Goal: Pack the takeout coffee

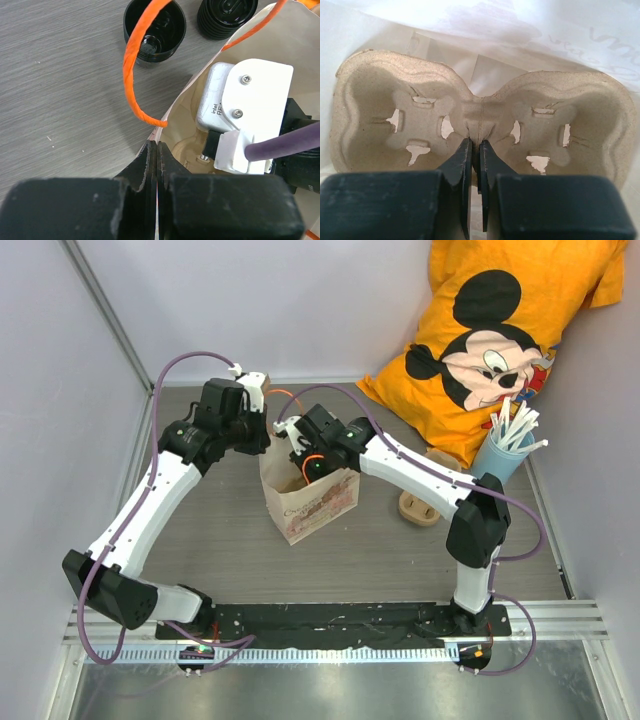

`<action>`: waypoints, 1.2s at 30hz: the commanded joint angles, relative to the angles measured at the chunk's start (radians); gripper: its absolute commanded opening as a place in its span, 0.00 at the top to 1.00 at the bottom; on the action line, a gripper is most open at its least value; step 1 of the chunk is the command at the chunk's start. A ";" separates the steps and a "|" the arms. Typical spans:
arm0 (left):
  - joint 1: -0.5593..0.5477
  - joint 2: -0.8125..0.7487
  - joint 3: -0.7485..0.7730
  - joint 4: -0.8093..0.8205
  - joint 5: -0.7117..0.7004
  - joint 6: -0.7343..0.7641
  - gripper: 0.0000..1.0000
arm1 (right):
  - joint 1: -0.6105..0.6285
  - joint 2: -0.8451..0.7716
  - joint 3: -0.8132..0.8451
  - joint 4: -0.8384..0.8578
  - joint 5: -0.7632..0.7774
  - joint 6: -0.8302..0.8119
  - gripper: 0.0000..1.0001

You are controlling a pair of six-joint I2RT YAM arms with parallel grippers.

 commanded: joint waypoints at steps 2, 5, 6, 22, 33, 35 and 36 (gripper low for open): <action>0.005 -0.011 0.029 0.050 0.014 -0.009 0.99 | 0.014 0.003 0.009 0.000 -0.009 -0.021 0.99; 0.007 -0.011 0.029 0.051 0.015 -0.010 0.99 | 0.014 0.004 0.003 0.008 -0.009 -0.021 0.99; 0.005 -0.011 0.029 0.051 0.015 -0.009 0.99 | 0.012 0.004 0.001 0.011 -0.010 -0.021 0.99; 0.007 -0.019 0.023 0.048 0.018 -0.006 1.00 | 0.010 0.001 -0.003 0.026 -0.007 -0.018 0.98; 0.007 -0.014 0.015 0.053 0.028 -0.003 1.00 | 0.010 -0.014 -0.005 0.027 -0.009 -0.021 0.75; 0.007 -0.013 0.016 0.053 0.028 -0.003 1.00 | 0.009 -0.017 -0.005 0.027 -0.007 -0.025 0.68; 0.007 -0.014 0.018 0.053 0.028 -0.003 1.00 | 0.010 -0.020 -0.003 0.027 -0.007 -0.025 0.66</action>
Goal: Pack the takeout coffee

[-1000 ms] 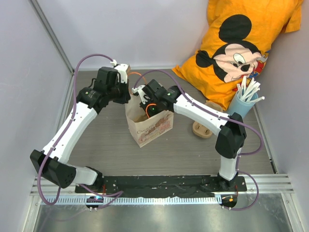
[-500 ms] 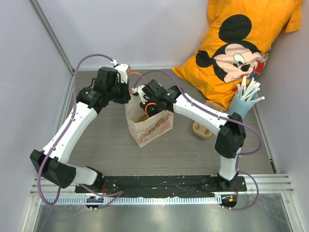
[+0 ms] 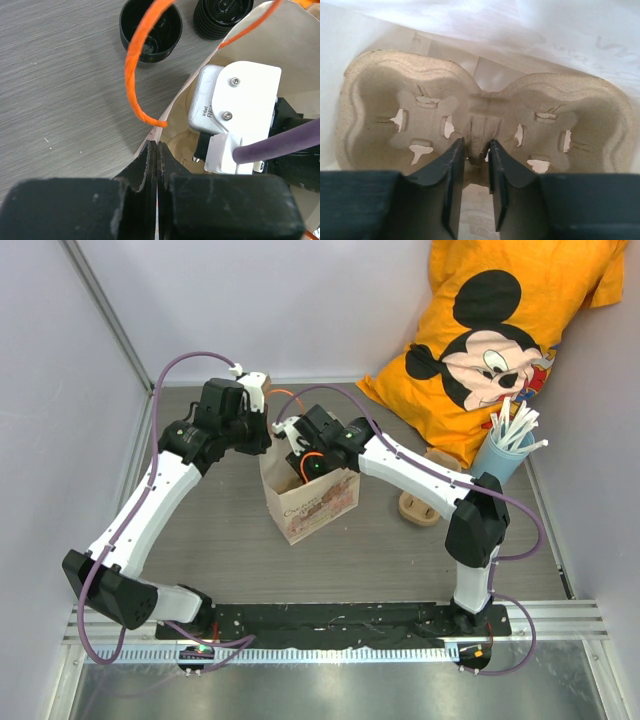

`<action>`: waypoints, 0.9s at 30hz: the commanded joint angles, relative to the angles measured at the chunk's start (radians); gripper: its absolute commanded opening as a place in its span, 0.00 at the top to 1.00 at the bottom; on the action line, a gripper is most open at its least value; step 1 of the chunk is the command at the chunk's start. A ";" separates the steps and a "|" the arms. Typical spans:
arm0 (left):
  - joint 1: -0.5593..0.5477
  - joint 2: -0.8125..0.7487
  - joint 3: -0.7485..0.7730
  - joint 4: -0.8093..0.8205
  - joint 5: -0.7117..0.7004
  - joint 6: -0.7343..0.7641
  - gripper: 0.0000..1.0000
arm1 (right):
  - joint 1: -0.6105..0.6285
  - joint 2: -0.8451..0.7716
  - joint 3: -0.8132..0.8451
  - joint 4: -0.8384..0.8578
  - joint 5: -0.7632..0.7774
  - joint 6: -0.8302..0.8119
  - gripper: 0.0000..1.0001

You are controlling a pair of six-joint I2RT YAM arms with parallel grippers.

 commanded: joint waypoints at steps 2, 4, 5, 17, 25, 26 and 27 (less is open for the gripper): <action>0.006 -0.016 0.018 0.050 0.012 -0.004 1.00 | 0.010 -0.028 0.005 0.018 -0.010 -0.018 0.61; 0.006 -0.017 0.016 0.050 0.011 -0.004 1.00 | 0.012 -0.034 0.008 0.016 -0.010 -0.019 0.56; 0.006 -0.016 0.016 0.050 0.011 -0.004 1.00 | 0.010 -0.037 0.009 0.016 -0.010 -0.018 0.54; 0.005 -0.014 0.015 0.051 0.014 -0.004 1.00 | 0.010 -0.057 0.043 -0.010 -0.009 -0.031 0.36; 0.006 -0.017 0.016 0.051 0.015 -0.002 1.00 | 0.010 -0.062 0.068 -0.018 -0.010 -0.030 0.15; 0.005 -0.017 0.015 0.051 0.014 -0.002 1.00 | 0.010 -0.064 0.071 -0.019 -0.012 -0.031 0.13; 0.006 -0.017 0.016 0.051 0.014 -0.001 1.00 | 0.010 -0.064 0.075 -0.022 -0.010 -0.030 0.11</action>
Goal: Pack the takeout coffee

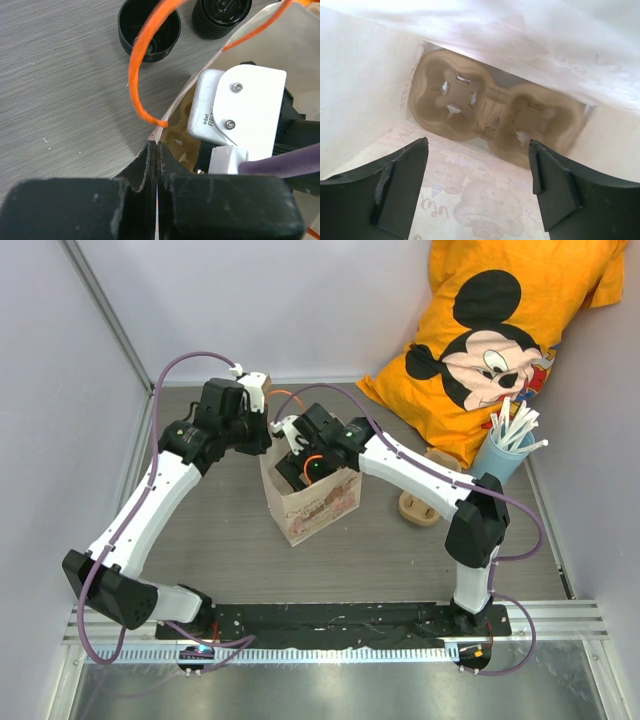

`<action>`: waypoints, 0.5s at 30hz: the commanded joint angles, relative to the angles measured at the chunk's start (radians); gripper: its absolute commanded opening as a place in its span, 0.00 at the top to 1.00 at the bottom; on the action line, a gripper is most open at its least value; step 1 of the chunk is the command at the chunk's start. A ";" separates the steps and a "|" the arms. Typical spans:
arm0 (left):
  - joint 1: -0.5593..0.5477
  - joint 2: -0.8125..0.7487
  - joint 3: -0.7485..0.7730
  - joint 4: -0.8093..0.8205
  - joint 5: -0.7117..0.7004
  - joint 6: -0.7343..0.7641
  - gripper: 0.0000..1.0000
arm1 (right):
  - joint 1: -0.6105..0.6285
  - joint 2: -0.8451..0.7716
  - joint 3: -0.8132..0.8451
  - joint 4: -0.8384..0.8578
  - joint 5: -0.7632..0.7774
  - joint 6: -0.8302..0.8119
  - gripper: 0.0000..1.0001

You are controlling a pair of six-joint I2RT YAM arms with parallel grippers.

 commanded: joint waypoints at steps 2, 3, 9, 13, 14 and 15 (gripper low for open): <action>0.005 -0.017 0.018 0.050 0.011 -0.002 1.00 | 0.005 -0.063 0.063 -0.014 -0.004 -0.012 0.11; 0.007 -0.016 0.016 0.052 0.011 -0.001 1.00 | 0.005 -0.063 0.071 -0.019 -0.004 -0.012 0.08; 0.007 -0.016 0.016 0.052 0.013 -0.002 1.00 | 0.005 -0.066 0.082 -0.025 -0.004 -0.018 0.00; 0.005 -0.016 0.018 0.050 0.013 -0.001 0.99 | 0.005 -0.066 0.091 -0.037 -0.007 -0.023 0.00; 0.007 -0.016 0.019 0.050 0.014 -0.001 0.99 | 0.005 -0.069 0.094 -0.040 -0.007 -0.026 0.00; 0.007 -0.016 0.020 0.050 0.014 -0.001 0.99 | 0.005 -0.072 0.097 -0.045 -0.012 -0.029 0.00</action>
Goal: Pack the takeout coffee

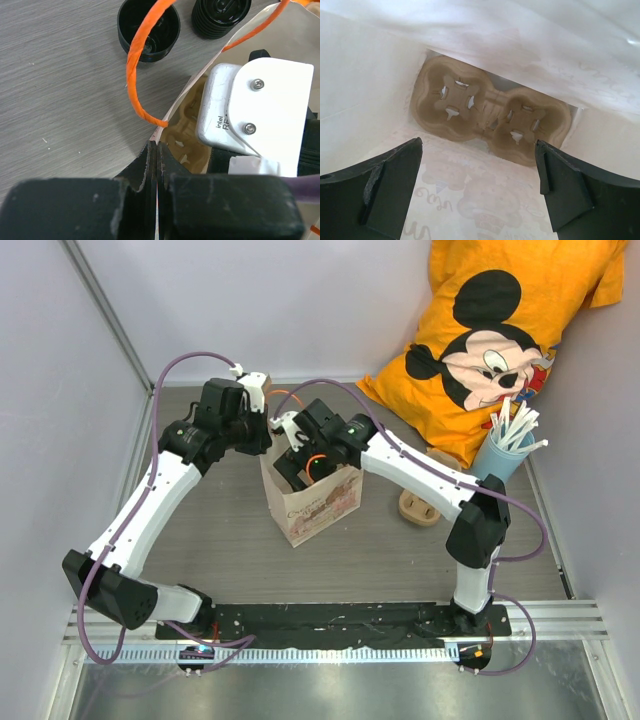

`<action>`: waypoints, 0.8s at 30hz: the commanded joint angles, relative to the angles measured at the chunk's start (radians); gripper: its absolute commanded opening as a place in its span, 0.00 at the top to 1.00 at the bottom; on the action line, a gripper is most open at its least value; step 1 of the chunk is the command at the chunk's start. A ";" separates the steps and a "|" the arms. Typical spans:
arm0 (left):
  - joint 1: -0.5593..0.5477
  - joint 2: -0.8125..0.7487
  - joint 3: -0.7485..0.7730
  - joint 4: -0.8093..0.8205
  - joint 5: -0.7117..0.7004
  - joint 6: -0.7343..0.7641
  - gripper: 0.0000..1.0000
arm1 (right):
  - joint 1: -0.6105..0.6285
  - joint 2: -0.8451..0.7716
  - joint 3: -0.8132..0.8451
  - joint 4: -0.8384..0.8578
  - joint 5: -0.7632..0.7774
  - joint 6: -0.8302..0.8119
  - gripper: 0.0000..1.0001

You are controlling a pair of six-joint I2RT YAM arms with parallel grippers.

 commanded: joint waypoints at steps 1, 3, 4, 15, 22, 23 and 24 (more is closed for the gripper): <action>0.005 -0.017 0.018 0.050 0.011 -0.001 0.99 | 0.005 -0.069 0.056 -0.022 -0.017 -0.021 0.00; 0.007 -0.019 0.021 0.050 0.009 0.003 0.99 | 0.005 -0.075 0.067 -0.035 -0.026 -0.029 0.01; 0.007 -0.016 0.023 0.049 0.011 0.001 0.98 | 0.005 -0.078 0.070 -0.039 -0.027 -0.036 0.00; 0.005 -0.008 0.035 0.046 0.016 0.001 0.98 | 0.006 -0.099 0.110 -0.083 -0.041 -0.079 0.00; 0.005 -0.008 0.041 0.047 0.017 0.004 0.98 | 0.005 -0.104 0.147 -0.095 -0.064 -0.090 0.00; 0.005 -0.008 0.041 0.044 0.017 0.006 0.98 | 0.006 -0.107 0.160 -0.100 -0.067 -0.093 0.00; 0.005 -0.008 0.041 0.044 0.017 0.006 0.98 | 0.005 -0.108 0.166 -0.102 -0.070 -0.099 0.00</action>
